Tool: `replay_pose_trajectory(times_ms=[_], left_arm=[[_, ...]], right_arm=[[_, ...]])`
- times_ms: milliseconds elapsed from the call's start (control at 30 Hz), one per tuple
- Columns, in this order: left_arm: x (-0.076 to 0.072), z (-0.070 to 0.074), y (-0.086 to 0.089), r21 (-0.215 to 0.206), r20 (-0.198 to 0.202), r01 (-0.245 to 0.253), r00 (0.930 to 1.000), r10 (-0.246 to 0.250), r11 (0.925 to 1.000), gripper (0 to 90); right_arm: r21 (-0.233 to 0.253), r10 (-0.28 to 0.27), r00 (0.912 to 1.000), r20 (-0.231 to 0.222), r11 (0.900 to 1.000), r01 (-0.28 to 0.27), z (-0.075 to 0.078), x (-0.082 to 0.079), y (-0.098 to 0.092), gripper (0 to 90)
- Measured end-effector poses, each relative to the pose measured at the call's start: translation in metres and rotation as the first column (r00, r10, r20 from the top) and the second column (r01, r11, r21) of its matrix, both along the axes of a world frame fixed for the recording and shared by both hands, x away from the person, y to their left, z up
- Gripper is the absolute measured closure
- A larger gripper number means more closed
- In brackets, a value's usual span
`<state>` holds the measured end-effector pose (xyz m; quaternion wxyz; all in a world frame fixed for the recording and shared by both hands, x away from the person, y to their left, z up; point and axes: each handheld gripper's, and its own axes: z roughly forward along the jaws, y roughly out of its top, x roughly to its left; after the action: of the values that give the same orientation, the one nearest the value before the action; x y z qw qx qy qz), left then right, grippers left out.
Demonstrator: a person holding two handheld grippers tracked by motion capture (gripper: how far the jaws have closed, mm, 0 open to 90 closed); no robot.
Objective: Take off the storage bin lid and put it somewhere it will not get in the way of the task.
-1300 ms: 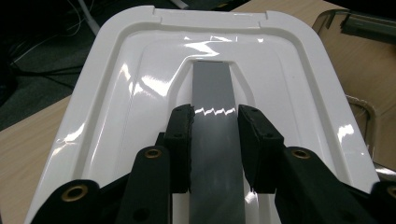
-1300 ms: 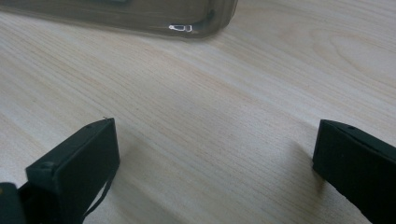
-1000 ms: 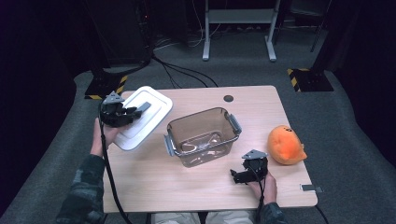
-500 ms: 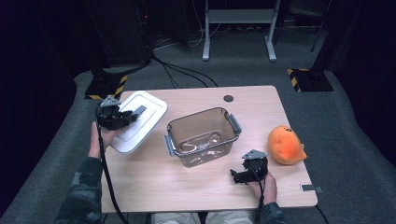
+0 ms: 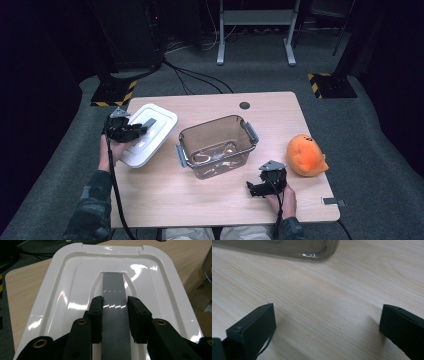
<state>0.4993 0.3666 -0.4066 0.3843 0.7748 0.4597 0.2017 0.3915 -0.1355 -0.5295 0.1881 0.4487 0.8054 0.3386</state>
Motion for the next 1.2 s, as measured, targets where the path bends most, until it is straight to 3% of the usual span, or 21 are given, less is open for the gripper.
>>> replay_pose_trajectory(times_ms=[300,500,733,900,967,1200], left_arm=[[0.004,-0.029,0.006,-0.015,-0.056,-0.042,0.9976,0.041,0.999,66.4],[0.006,-0.045,0.009,-0.019,-0.071,-0.061,0.9957,0.06,0.9979,66.5],[0.009,-0.055,0.009,-0.028,-0.095,-0.079,0.9925,0.076,0.9965,66.4],[0.014,-0.063,0.007,-0.008,-0.104,-0.076,0.9917,0.075,0.997,66.4],[0.015,-0.066,0.006,-0.025,-0.117,-0.087,0.9896,0.084,0.9959,66.4],[0.023,-0.08,0.006,-0.018,-0.149,-0.104,0.9837,0.1,0.9944,66.4]], right_arm=[[-0.009,0.006,0.9999,0.008,1.0,-0.006,0.0,-0.001,0.0,0.0],[-0.009,0.006,0.9999,0.011,1.0,-0.006,0.0,-0.001,0.0,0.0],[-0.009,0.005,0.9999,0.014,1.0,-0.005,0.0,-0.001,0.001,0.0],[-0.009,0.005,0.9999,0.014,1.0,-0.005,0.0,-0.001,0.001,0.0],[-0.013,0.009,0.9998,0.017,1.0,-0.009,0.0,-0.001,0.0,0.0],[-0.016,0.007,0.9997,0.022,1.0,-0.007,0.0,-0.001,0.001,0.0]])
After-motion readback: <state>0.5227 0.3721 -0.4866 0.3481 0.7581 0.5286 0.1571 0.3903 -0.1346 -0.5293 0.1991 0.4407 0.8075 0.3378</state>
